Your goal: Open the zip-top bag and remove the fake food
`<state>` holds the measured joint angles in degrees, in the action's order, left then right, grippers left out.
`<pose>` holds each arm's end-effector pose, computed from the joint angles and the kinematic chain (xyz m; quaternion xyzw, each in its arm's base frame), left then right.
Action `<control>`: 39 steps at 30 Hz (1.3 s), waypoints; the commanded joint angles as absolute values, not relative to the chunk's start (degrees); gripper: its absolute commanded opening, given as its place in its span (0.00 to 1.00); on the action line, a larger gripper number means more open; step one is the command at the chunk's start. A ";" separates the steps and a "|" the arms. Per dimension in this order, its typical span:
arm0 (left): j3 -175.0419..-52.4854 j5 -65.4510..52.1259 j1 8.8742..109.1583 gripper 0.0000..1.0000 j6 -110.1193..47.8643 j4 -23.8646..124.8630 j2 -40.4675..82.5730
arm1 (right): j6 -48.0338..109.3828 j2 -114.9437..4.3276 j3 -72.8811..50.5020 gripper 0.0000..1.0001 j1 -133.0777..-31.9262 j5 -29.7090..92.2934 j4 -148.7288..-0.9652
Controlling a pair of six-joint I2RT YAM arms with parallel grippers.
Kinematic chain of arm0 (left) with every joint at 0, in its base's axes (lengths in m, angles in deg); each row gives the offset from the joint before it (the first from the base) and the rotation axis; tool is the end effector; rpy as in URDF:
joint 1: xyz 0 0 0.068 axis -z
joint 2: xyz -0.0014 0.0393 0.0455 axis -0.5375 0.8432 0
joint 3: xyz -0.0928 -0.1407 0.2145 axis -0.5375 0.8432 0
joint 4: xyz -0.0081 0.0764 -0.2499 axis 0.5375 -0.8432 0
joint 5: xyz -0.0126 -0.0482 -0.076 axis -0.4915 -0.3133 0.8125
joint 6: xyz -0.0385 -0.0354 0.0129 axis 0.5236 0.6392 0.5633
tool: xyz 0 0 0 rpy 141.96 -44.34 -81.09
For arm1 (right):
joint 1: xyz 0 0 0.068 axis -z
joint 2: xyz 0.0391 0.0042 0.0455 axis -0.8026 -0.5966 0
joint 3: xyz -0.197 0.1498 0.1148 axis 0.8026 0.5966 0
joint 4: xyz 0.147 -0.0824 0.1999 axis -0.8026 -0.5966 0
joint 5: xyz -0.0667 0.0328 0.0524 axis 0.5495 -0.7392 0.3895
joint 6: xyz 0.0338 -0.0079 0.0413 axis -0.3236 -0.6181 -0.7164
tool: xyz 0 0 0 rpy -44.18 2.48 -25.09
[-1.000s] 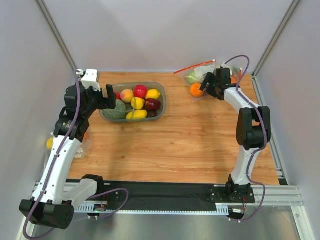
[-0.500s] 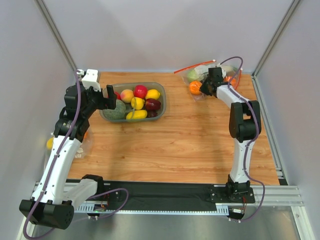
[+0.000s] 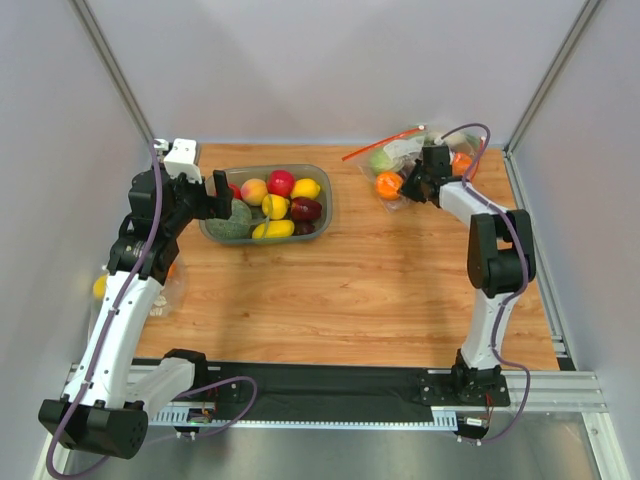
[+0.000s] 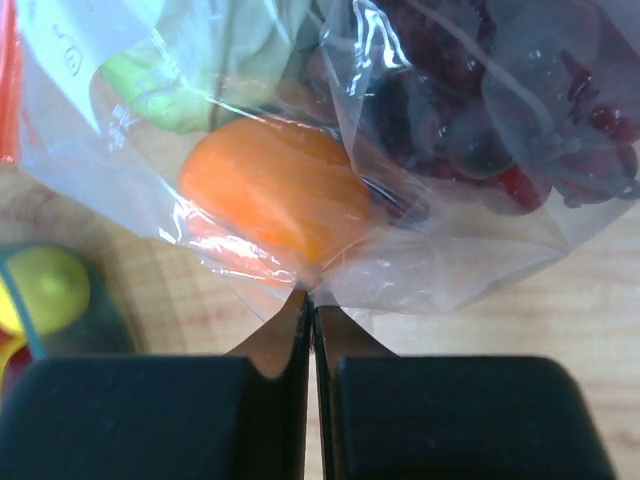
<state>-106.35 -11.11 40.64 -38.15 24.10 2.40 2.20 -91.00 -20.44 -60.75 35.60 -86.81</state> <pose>0.2120 -0.0326 0.3970 0.0449 0.7987 -0.0927 0.5928 0.4528 0.0607 0.1939 0.2114 0.8971 0.1657 0.3507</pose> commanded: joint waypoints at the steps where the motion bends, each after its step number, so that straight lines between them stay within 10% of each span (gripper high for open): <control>1: -107.07 -10.80 40.43 0.99 -39.11 24.93 2.60 | 4.18 -82.44 -16.78 0.00 -61.11 30.06 -83.39; 24: -103.65 13.63 50.88 0.91 -32.95 33.89 10.07 | 14.29 -34.02 21.01 0.00 -70.15 18.37 -99.65; 39: -98.04 1.69 71.80 0.91 -28.83 35.55 16.84 | 8.13 -12.55 34.21 0.00 -77.81 21.53 -108.52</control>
<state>-100.93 4.58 70.65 -33.19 31.45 17.39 8.80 -13.36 34.21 -77.36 20.72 -106.89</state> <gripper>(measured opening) 0.911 0.006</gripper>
